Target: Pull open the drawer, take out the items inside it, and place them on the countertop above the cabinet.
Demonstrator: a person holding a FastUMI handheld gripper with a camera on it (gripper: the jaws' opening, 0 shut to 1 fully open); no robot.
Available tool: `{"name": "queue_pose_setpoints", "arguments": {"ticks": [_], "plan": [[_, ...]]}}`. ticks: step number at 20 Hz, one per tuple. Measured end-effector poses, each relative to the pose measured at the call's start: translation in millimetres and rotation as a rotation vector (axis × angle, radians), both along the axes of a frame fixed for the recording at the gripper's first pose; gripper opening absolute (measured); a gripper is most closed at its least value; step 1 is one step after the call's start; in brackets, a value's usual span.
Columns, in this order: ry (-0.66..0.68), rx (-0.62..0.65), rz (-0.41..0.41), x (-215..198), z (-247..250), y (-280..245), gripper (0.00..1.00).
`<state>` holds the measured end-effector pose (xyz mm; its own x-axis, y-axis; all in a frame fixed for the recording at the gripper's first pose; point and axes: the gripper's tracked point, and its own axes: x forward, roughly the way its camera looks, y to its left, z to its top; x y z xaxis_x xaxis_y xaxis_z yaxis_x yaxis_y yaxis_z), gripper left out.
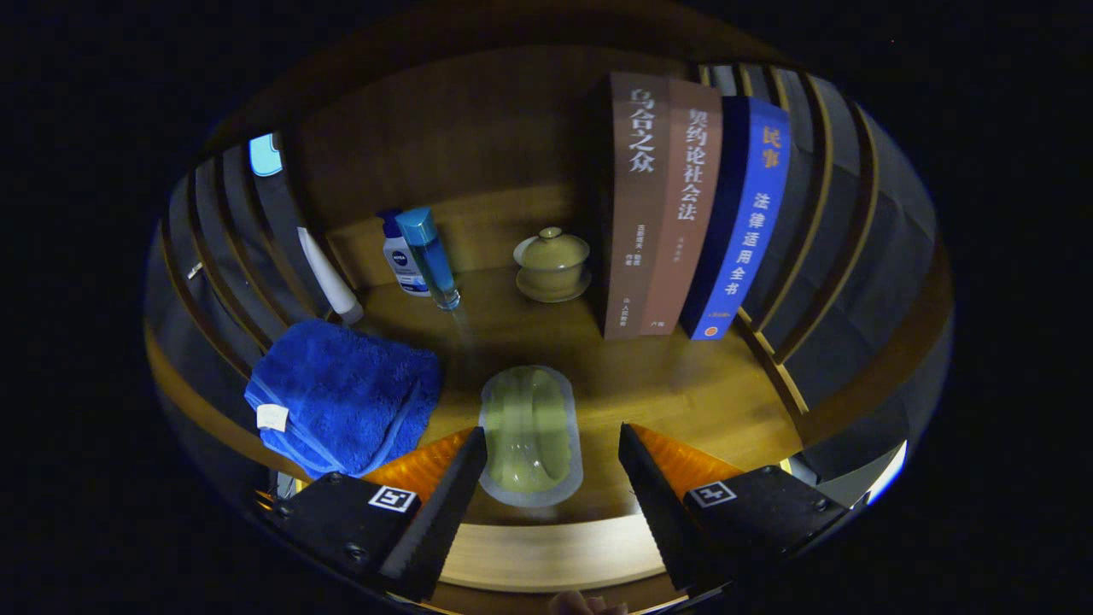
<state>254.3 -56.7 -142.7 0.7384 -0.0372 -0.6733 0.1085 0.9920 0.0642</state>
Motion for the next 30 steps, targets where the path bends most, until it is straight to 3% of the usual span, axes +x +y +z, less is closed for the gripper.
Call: {"name": "queue_pose_setpoints", "arguments": {"ticks": [4, 9, 14, 19, 21, 24, 30], "plan": [[-0.225, 0.057, 0.018, -35, 46, 5, 0.99], [-0.686, 0.06, 0.023, -95, 144, -6, 0.99], [-0.908, -0.01, 0.063, -185, 157, 0, 0.98], [-0.916, 0.074, 0.102, -262, 117, 34, 0.98], [-0.893, 0.047, 0.114, -279, 88, 41, 0.98], [-0.814, -0.038, 0.107, -289, 30, 40, 0.98], [-0.655, -0.038, 0.087, -280, -67, 44, 0.99]]}}
